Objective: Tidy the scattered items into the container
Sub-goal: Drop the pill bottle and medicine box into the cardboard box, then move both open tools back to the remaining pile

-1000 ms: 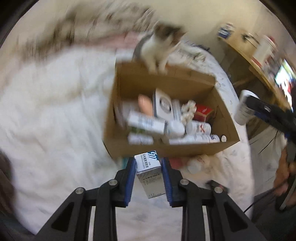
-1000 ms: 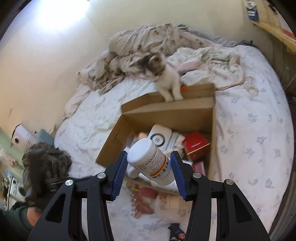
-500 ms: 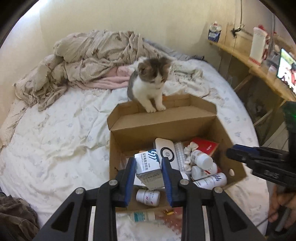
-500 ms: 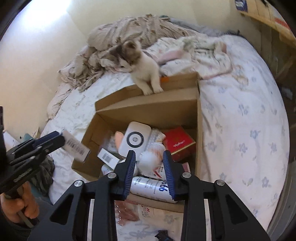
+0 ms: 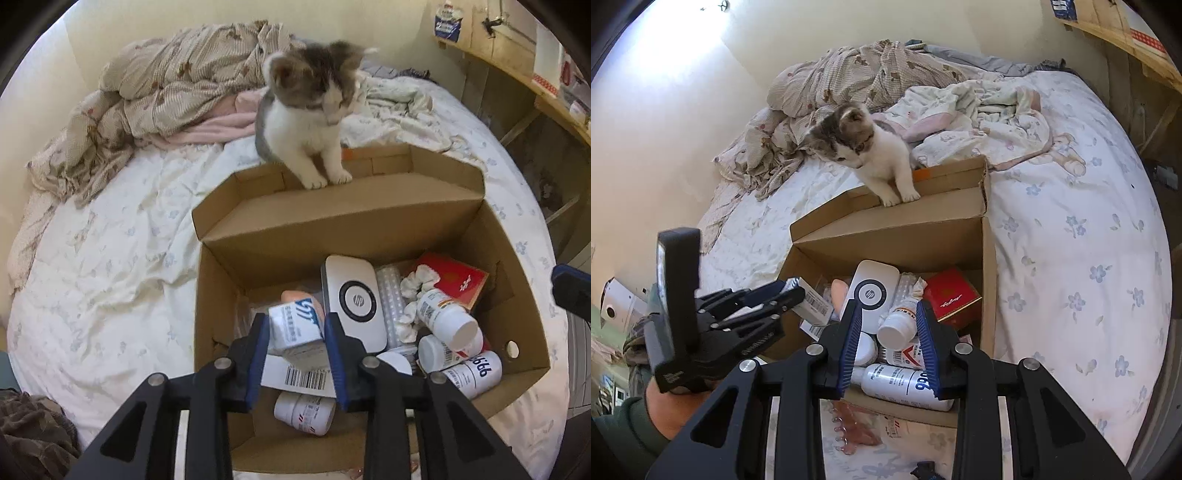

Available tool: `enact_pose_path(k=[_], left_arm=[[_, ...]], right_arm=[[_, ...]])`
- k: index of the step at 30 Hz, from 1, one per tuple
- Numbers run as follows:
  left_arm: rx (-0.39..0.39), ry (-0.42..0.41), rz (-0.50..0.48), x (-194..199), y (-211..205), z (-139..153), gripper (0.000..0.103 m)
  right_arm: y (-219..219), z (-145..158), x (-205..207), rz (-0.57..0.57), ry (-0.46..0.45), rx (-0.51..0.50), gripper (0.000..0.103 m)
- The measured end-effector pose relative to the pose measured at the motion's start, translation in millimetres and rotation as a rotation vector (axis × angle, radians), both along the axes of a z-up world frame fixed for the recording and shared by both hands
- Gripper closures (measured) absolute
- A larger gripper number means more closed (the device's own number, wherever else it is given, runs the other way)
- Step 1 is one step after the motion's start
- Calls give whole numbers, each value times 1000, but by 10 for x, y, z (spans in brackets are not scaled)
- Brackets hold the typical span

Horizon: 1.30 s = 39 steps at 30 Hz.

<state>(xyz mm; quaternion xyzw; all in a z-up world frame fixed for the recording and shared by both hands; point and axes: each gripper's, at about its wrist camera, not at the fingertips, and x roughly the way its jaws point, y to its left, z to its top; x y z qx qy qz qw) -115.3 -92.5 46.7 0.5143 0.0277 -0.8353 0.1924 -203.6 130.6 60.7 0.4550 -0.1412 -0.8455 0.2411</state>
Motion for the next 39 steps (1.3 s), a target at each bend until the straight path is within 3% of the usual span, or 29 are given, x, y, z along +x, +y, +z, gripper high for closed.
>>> enact_pose_path(k=[1, 2, 3, 4, 9, 16, 19, 26, 28, 30, 34, 39], left_arm=[[8, -1, 7, 9, -7, -5, 52], [16, 4, 13, 25, -13, -1, 35], [19, 15, 19, 53, -15, 18, 25], [15, 22, 22, 72, -12, 35, 24], [54, 48, 44, 252, -44, 132, 24], [79, 75, 75, 849, -56, 225, 24], [143, 90, 95, 1159, -93, 195, 24], [277, 59, 198, 1571, -212, -270, 24], [325, 40, 232, 1607, -252, -422, 24], [364, 33, 261, 1641, -292, -497, 24], [349, -7, 297, 1678, -326, -565, 24], [468, 12, 330, 1749, -399, -631, 24]], right_arm=[[-1, -1, -1, -1, -1, -1, 69], [-3, -1, 1, 0, -1, 0, 69], [-13, -4, 2, 2, -2, 3, 68], [-18, -4, 3, 4, -2, 5, 68], [-39, -39, 18, 7, -6, 25, 68], [52, -59, 102, -13, -16, 26, 68], [100, -61, 192, -21, -19, 29, 68], [251, -93, 496, -21, -19, 148, 68], [316, -121, 584, -14, -22, 188, 64], [369, -188, 653, 3, -48, 226, 64], [491, -372, 772, 12, -113, 275, 64], [570, -654, 833, 39, -236, 265, 64]])
